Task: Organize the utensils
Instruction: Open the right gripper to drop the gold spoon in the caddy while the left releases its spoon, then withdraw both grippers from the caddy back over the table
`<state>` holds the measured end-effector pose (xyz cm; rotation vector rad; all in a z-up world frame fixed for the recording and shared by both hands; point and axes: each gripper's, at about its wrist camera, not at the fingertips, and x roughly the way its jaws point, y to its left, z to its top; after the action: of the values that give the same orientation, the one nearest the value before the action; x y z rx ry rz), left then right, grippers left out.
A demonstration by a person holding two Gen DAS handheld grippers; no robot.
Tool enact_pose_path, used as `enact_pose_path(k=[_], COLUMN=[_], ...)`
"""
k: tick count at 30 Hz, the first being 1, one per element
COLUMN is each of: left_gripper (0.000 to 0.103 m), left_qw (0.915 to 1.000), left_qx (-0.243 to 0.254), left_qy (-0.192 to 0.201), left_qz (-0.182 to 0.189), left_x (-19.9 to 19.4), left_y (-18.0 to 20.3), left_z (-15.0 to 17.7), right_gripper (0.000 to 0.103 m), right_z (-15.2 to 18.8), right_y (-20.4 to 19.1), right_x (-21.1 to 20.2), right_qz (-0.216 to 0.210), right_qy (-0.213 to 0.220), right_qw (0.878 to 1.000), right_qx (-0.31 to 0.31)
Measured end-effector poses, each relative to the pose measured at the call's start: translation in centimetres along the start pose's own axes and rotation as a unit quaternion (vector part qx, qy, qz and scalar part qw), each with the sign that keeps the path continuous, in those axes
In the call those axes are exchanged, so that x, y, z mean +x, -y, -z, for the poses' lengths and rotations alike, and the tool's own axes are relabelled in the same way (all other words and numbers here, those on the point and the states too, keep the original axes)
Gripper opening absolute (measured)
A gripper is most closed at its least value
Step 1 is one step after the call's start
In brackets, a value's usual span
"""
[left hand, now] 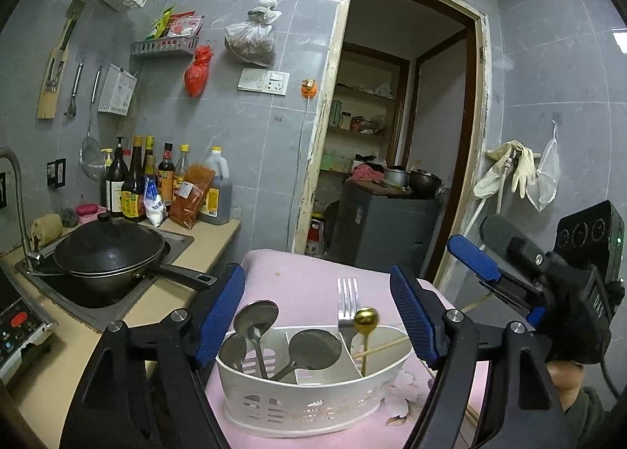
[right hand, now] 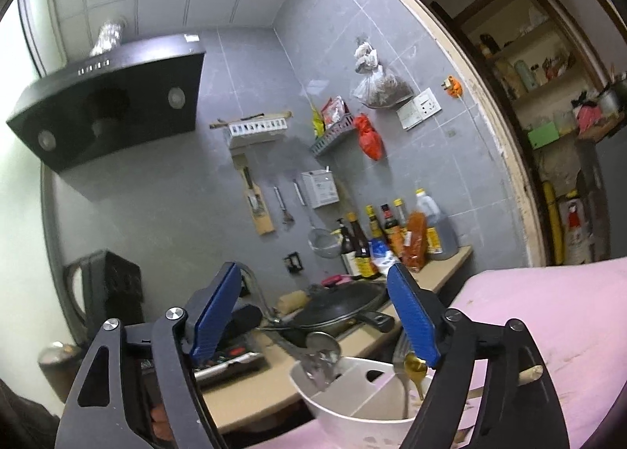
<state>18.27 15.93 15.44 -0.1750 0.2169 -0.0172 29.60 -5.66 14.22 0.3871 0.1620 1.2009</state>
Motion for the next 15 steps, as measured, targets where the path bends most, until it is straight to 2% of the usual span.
enact_pose_path(k=[15], left_gripper=[0.072], left_qw=[1.0000], left_qx=[-0.005], left_qy=[-0.003], left_qz=[0.000], left_x=[-0.1], left_y=[-0.3], left_z=[-0.1], right_gripper=[0.083], right_z=[-1.4], right_y=[0.8], right_x=[1.9], right_qz=[-0.046], right_qy=[-0.016], right_qw=[0.998], right_qx=[0.035])
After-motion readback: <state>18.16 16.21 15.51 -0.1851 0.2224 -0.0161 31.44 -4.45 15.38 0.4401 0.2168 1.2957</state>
